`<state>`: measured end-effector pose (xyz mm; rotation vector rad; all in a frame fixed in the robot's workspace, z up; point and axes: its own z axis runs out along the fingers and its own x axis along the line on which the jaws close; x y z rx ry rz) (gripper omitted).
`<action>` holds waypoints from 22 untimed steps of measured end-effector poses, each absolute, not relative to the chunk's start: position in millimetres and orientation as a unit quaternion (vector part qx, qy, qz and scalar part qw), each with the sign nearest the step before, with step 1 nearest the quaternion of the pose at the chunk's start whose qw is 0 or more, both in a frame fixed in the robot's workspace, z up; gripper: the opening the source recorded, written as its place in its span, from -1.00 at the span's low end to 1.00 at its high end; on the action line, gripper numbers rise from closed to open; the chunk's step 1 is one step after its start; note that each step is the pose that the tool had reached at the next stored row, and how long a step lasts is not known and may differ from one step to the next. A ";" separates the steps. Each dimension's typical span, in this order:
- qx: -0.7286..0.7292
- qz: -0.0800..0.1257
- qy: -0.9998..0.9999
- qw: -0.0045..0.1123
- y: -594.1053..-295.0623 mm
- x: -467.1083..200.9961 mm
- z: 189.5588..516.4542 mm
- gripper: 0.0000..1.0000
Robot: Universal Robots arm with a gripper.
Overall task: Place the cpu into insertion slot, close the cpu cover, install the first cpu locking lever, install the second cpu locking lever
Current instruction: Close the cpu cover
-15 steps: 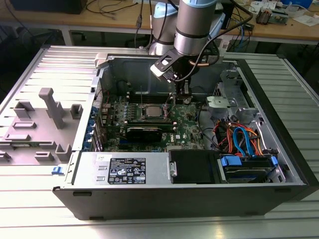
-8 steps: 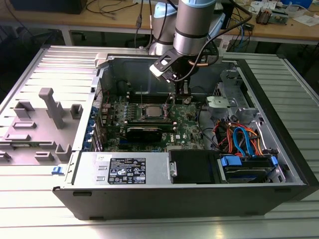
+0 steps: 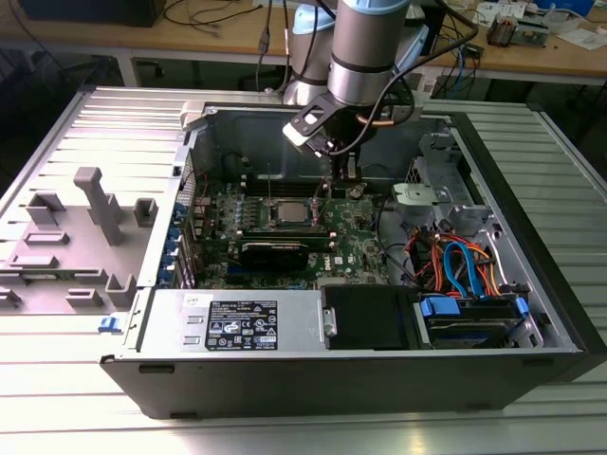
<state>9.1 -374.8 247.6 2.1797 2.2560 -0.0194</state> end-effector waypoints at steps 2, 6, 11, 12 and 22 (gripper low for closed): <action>0.695 -0.006 0.719 0.002 -374.8 7.7 247.6 -0.79; 0.695 -0.006 0.719 0.002 -374.8 4.8 247.6 -0.79; 0.695 -0.006 0.719 0.002 -375.1 1.3 247.5 -0.79; 0.695 -0.006 0.719 0.002 -375.1 0.5 247.4 -0.79; 0.695 -0.006 0.719 0.002 -375.2 -6.1 247.3 -0.79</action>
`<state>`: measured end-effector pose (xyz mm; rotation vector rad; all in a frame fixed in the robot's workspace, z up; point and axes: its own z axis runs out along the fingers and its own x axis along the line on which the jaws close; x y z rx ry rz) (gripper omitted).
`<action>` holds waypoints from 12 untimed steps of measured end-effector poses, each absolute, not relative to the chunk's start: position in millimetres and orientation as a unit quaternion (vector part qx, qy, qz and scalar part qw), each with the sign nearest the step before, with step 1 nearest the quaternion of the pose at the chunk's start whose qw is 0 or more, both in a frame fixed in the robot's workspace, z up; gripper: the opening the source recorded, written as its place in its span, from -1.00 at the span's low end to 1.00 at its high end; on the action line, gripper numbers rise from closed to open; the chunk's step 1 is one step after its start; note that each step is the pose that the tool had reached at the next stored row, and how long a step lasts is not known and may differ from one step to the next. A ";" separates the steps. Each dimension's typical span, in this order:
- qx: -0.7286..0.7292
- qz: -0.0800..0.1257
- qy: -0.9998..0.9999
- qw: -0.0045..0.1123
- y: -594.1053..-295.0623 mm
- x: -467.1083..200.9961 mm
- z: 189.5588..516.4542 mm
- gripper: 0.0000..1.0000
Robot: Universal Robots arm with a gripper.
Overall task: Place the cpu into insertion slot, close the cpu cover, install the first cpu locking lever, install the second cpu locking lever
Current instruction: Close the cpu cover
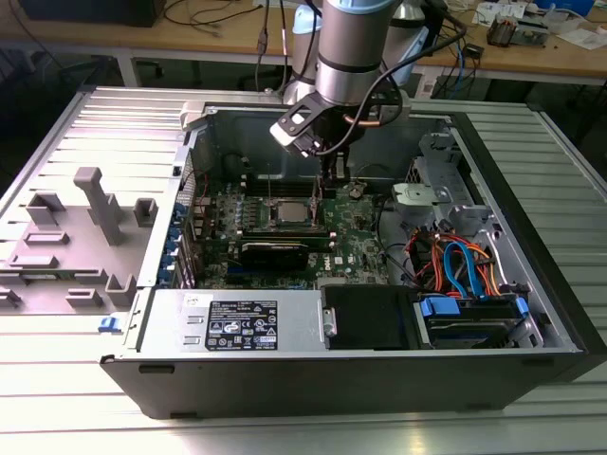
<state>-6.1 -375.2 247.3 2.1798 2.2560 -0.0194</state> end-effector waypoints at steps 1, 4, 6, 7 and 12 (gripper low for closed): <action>0.695 -0.006 0.719 0.002 -375.2 -6.4 247.3 -0.79; 0.695 -0.006 0.719 0.002 -375.2 -7.5 247.2 -0.79; 0.695 -0.006 0.719 0.002 -375.3 -8.9 247.2 -0.79; 0.695 -0.006 0.719 0.002 -375.4 -9.2 247.2 -0.79; 0.695 -0.006 0.719 0.002 -375.5 -11.6 247.2 -0.79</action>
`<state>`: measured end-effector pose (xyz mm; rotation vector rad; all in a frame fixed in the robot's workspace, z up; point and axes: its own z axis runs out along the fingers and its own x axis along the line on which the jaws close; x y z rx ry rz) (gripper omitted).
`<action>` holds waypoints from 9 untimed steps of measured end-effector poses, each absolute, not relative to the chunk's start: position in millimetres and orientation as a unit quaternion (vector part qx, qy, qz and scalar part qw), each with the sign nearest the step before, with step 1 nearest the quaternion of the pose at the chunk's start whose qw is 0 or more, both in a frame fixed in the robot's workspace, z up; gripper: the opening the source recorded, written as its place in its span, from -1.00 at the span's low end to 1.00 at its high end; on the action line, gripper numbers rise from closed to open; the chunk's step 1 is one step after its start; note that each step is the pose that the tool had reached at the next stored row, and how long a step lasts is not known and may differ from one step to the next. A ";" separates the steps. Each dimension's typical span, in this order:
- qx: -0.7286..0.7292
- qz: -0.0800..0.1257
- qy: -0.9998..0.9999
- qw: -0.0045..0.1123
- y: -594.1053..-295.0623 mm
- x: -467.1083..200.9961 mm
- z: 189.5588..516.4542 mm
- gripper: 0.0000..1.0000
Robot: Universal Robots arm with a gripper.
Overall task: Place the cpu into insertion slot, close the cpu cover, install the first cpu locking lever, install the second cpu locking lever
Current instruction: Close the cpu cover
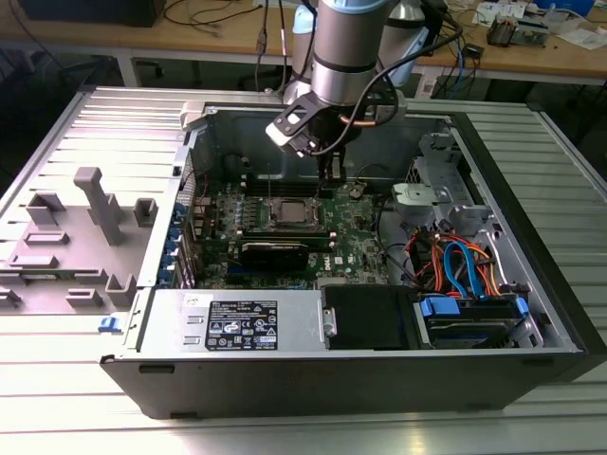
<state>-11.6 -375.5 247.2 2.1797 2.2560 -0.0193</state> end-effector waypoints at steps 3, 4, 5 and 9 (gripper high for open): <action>0.695 -0.006 0.719 0.002 -375.5 -11.6 247.2 -0.79; 0.695 -0.006 0.719 0.002 -375.6 -11.8 247.1 -0.79; 0.695 -0.006 0.719 0.002 -375.6 -12.6 246.8 -0.79; 0.694 -0.006 0.720 0.003 -375.7 -16.7 245.6 -0.79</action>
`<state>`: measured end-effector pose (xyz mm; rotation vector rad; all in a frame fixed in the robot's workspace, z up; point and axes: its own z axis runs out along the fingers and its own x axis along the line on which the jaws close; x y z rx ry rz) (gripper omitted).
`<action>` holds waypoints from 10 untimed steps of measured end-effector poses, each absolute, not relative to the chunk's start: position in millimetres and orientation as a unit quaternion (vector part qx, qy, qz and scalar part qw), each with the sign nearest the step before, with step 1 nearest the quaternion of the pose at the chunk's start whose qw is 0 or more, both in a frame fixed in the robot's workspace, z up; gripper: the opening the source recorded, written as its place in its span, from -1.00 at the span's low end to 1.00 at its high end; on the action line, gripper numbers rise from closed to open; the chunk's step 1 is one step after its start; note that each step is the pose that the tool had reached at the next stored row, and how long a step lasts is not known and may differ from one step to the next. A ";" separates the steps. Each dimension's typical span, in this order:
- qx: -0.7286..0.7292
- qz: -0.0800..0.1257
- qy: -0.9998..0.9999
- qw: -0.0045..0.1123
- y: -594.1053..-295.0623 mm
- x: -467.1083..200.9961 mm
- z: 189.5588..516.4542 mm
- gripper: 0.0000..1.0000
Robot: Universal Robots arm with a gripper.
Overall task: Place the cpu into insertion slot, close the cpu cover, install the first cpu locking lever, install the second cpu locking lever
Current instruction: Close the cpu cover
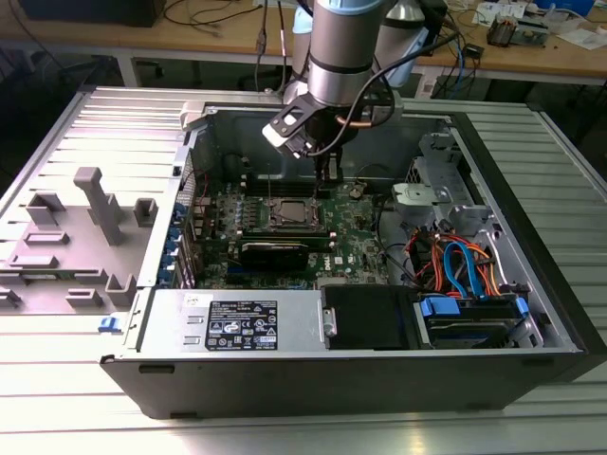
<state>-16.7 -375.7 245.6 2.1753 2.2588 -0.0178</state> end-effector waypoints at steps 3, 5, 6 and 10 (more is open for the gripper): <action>0.693 -0.005 0.721 0.003 -375.7 -19.8 245.1 -0.79; 0.693 -0.005 0.721 0.004 -375.6 -22.0 244.9 -0.79; 0.692 -0.005 0.722 0.004 -375.7 -26.4 244.8 -0.79; 0.692 -0.005 0.722 0.004 -375.7 -43.9 244.3 -0.79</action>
